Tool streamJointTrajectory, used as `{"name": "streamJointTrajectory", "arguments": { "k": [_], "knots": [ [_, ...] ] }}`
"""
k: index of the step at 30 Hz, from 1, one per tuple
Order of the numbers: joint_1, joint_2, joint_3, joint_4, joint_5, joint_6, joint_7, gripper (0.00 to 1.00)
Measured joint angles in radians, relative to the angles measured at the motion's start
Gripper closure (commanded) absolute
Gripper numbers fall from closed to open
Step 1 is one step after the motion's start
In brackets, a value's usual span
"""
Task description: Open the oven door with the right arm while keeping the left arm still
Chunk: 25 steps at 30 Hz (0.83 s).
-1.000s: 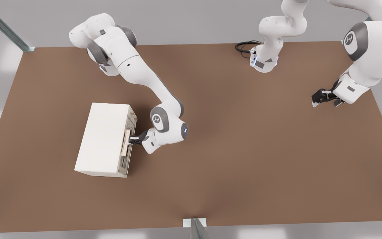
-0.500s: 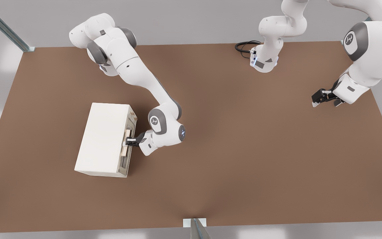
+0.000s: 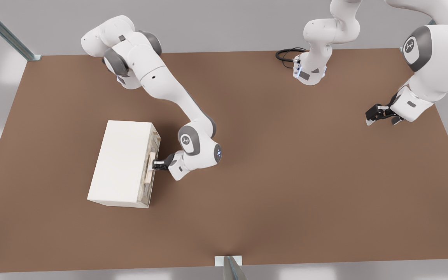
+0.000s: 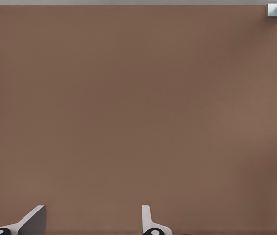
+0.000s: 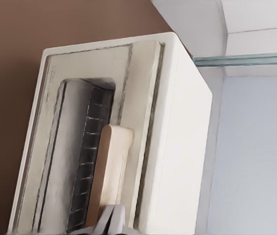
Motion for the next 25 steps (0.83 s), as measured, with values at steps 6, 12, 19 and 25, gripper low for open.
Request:
{"name": "streamJointTrajectory", "arguments": {
  "k": [6, 12, 19, 25],
  "knots": [
    [-0.146, -0.204, 0.075, 0.041, 0.276, 0.061, 0.022, 1.0],
    [-0.435, -0.525, 0.061, -0.104, 0.636, 0.106, -0.148, 0.0],
    [-0.503, -0.536, 0.041, -0.021, 0.745, 0.12, -0.384, 0.0],
    [-0.5, -0.535, 0.045, -0.012, 0.761, 0.126, -0.525, 0.0]
  ]
}}
